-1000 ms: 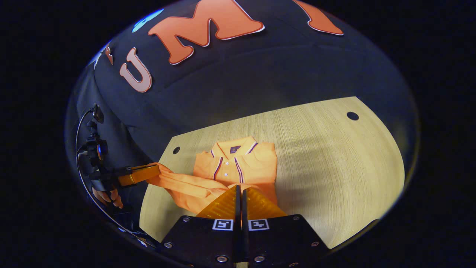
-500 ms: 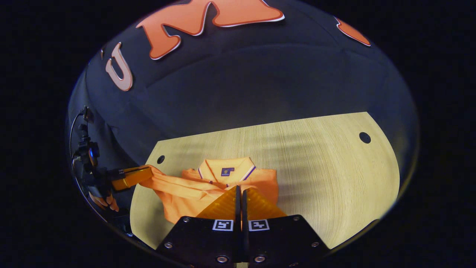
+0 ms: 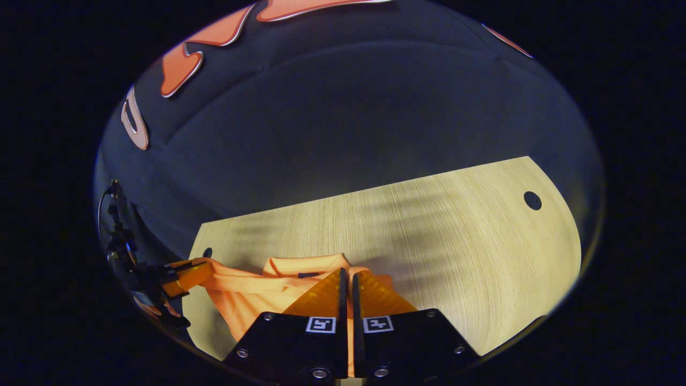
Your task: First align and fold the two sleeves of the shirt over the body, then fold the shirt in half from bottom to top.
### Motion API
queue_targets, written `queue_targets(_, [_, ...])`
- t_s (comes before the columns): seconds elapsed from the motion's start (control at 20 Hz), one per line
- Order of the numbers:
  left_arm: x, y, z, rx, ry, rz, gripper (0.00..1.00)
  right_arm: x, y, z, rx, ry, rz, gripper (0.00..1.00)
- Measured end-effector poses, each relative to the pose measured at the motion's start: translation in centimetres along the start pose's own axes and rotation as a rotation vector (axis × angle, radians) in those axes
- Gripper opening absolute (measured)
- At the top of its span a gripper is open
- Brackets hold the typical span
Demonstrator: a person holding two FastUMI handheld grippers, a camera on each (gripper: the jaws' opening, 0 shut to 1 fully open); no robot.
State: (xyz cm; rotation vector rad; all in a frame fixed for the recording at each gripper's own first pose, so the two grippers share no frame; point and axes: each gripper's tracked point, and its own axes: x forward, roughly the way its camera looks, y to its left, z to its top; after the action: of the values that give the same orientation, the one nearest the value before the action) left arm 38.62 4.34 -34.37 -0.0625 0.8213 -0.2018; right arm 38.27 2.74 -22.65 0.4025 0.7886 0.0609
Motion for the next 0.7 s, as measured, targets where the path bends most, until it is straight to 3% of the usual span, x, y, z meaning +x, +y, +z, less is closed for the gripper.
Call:
queue_targets(0.1, [-1.7, 0.7, 1.3, 0.006, -0.046, 0.026, 0.71, -1.4, -1.1, 0.7, -0.043, -0.031, -0.041, 0.13])
queue_targets(0.15, [-2.6, 1.2, 2.0, 0.013, -0.07, 0.037, 0.79, -2.5, -1.4, 1.0, -0.07, -0.053, -0.05, 0.33])
queue_targets(0.2, [-3.7, 1.4, 2.9, 0.016, -0.097, 0.04, 0.83, -3.7, -1.4, 1.6, -0.091, -0.079, -0.05, 0.43])
queue_targets(0.25, [-4.8, 1.7, 3.7, 0.017, -0.122, 0.047, 0.9, -5.1, -0.9, 2.1, -0.108, -0.105, -0.044, 0.6])
queue_targets(0.35, [-8.2, 1.2, 5.0, 0.008, -0.175, 0.05, 0.96, -8.1, 0.1, 3.5, -0.143, -0.181, -0.037, 0.73])
queue_targets(0.45, [-11.5, 0.0, 6.1, -0.001, -0.238, 0.053, 0.98, -11.8, 1.2, 4.8, -0.195, -0.278, -0.032, 0.8])
queue_targets(0.6, [-17.6, -1.8, 7.5, -0.007, -0.301, 0.011, 0.98, -16.3, 3.6, 4.2, -0.255, -0.354, -0.002, 0.86])
queue_targets(0.7, [-21.2, -1.8, 7.8, 0.005, -0.33, 0.037, 0.98, -18.7, 4.8, 3.6, -0.304, -0.395, 0.002, 0.89])
